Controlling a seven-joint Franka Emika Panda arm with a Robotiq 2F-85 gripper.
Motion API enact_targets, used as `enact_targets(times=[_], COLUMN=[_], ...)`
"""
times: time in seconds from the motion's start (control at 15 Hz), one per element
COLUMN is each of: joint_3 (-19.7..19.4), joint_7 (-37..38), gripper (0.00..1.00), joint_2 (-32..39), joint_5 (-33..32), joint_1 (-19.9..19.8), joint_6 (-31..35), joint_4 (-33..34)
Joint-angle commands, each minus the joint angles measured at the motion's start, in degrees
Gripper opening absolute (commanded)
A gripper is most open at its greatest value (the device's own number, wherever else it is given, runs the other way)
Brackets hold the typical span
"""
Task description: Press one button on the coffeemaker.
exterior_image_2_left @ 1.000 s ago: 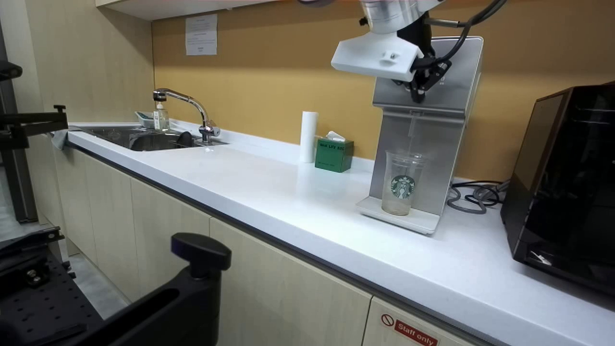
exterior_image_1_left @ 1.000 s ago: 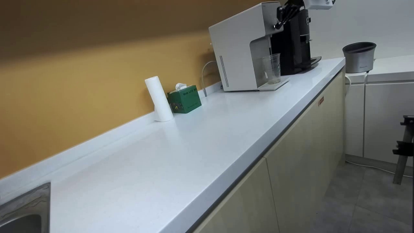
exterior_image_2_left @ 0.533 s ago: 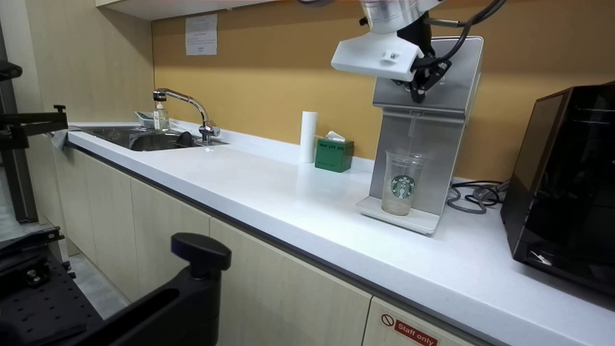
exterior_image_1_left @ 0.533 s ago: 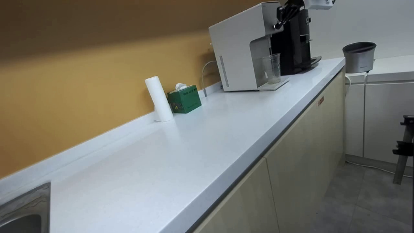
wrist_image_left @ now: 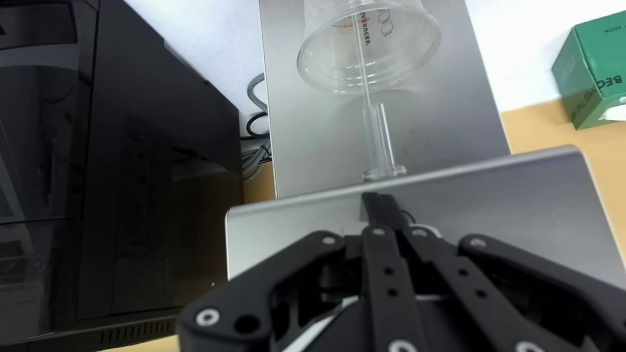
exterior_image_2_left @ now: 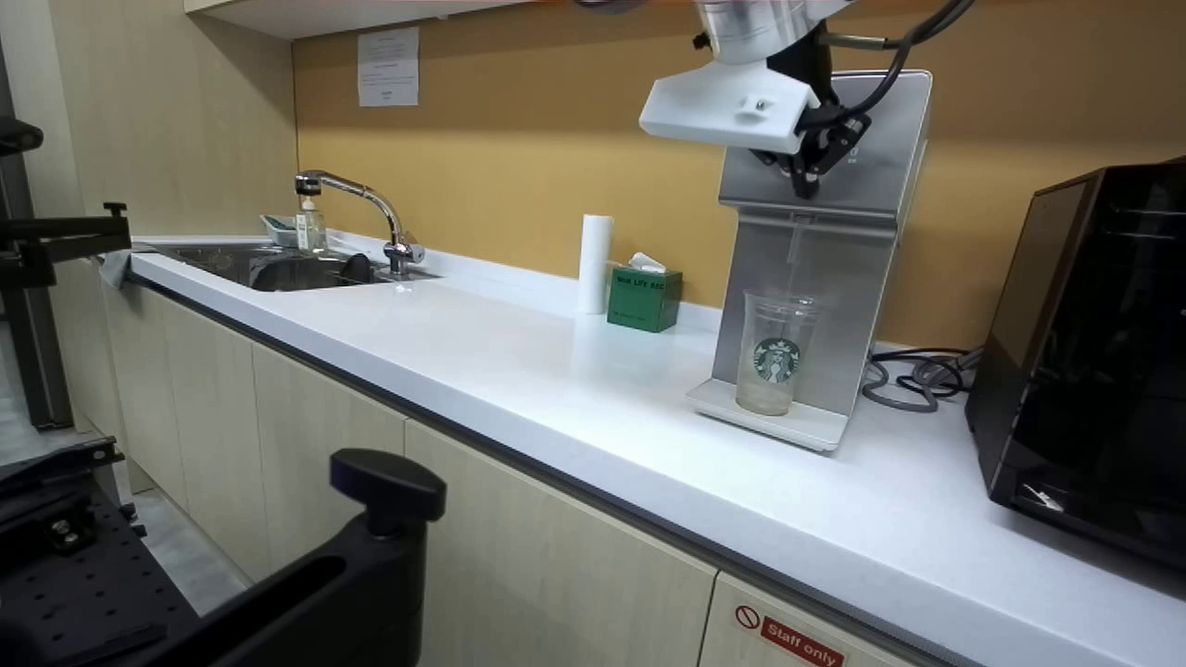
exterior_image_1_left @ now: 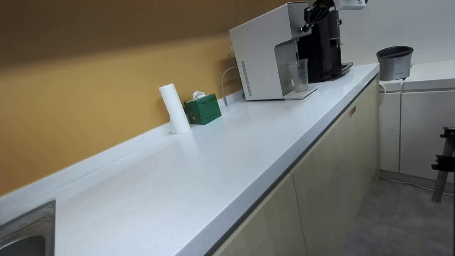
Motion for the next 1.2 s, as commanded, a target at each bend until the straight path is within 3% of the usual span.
enact_targets(times=[0.0,0.87,1.13], joint_3=[0.55,-0.18,-0.73], joint_7=[1.34,8.26,15.85], gripper=[0.0,0.0,0.0], joint_2=[-0.02,-3.59,-6.42], joint_5=[-1.57,-12.69,-21.89], joint_1=[0.79,1.63,1.23], joint_6=[0.57,6.94,6.11], joint_4=[0.85,-2.88,-6.09])
